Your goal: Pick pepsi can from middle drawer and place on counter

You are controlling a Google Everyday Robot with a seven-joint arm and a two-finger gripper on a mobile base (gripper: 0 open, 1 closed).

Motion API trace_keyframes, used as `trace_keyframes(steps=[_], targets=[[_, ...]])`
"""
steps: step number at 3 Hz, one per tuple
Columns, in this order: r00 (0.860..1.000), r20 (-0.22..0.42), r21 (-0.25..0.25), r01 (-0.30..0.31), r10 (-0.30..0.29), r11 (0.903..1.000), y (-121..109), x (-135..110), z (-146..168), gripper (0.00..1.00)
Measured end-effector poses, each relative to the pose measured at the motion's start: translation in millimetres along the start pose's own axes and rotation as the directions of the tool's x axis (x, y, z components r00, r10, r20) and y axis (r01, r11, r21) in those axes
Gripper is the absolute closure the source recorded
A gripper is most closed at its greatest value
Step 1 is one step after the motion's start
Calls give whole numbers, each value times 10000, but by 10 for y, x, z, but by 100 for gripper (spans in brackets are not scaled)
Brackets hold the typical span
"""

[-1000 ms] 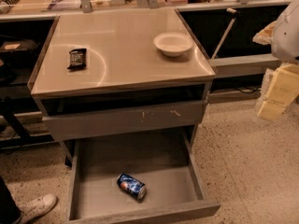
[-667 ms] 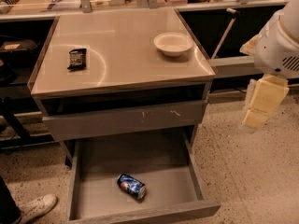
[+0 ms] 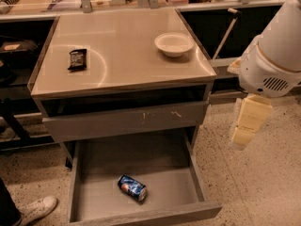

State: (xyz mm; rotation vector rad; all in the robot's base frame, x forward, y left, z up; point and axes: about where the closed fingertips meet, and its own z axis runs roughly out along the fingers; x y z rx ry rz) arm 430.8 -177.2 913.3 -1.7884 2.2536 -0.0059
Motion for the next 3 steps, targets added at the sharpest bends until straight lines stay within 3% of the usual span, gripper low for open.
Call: trace_keyframes(steps=[1,2,3], targets=[[10000,62,-105,25,-24,9999,76,9,74,0],[9993,-41,-36,-364,363,9993,321,-110,347,0],[9931,-517,-895,-1097,1054,9899,689,-188,1109,0]])
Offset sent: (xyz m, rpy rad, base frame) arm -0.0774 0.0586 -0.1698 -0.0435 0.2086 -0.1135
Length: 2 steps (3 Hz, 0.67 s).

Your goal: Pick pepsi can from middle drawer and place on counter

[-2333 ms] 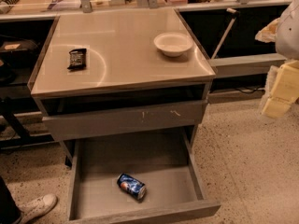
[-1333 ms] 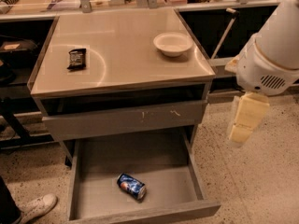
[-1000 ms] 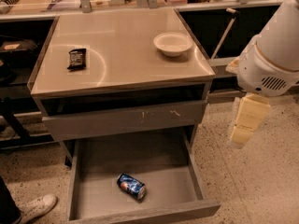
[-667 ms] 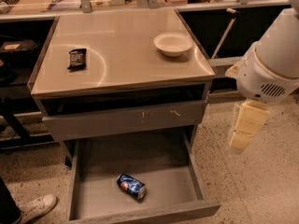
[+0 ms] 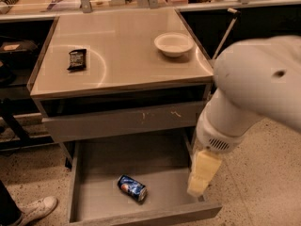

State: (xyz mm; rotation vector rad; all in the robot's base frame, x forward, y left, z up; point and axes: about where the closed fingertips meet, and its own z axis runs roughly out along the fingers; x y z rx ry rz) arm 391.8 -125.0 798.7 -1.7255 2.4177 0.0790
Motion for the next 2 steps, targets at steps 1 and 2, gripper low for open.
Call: trace_keyframes(steps=[1,2], targets=[[9992,-289,-1323,-301,265,9908,326,-53,654,0],[9990,-353,-1367,-332,287,9901,346,-26,677,0]])
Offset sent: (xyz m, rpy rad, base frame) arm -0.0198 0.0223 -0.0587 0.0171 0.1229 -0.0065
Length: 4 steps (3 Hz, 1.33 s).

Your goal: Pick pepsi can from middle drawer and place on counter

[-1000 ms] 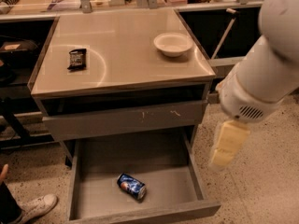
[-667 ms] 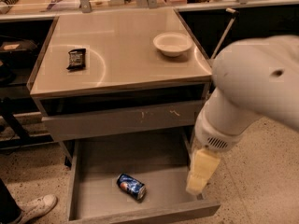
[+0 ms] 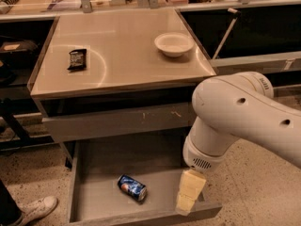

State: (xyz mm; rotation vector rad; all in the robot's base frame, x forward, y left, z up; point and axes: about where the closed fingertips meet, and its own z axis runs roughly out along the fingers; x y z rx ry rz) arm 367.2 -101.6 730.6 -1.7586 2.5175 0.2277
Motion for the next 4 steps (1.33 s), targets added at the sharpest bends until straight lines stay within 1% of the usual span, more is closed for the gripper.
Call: trace_keyframes(steps=[1,2,3,4], targets=[[10000,0,0,0,0,10000,0,0,0,0],[9993,126,-203,-335,338,9992,-22,-63,266,0],[9917,494,-817,-1140,1183,9901,-95,-261,984,0],[9900,665,-1389,-1143,1244,9837,-40,-467,1440,0]])
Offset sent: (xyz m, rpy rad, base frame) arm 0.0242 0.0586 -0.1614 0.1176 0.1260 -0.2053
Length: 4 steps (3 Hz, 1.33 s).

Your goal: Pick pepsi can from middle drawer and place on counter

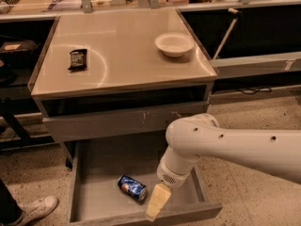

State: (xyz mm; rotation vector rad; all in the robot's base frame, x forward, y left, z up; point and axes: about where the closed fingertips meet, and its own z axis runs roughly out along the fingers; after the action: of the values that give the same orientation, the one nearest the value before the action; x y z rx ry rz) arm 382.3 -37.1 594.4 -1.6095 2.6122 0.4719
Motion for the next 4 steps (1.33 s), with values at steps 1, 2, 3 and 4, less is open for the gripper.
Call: trace_keyframes(steps=[1,2,3,4], targets=[[10000,41,-68,-26,27,10000,-6,-9,45,0],[10000,72,-76,6,-6,10000,43,-33,256,0],[9985,476,-100,-267,271,9996,-5,-191,616,0],[9928,1085,-24,-506,505,9987,-155,-372,840,0]])
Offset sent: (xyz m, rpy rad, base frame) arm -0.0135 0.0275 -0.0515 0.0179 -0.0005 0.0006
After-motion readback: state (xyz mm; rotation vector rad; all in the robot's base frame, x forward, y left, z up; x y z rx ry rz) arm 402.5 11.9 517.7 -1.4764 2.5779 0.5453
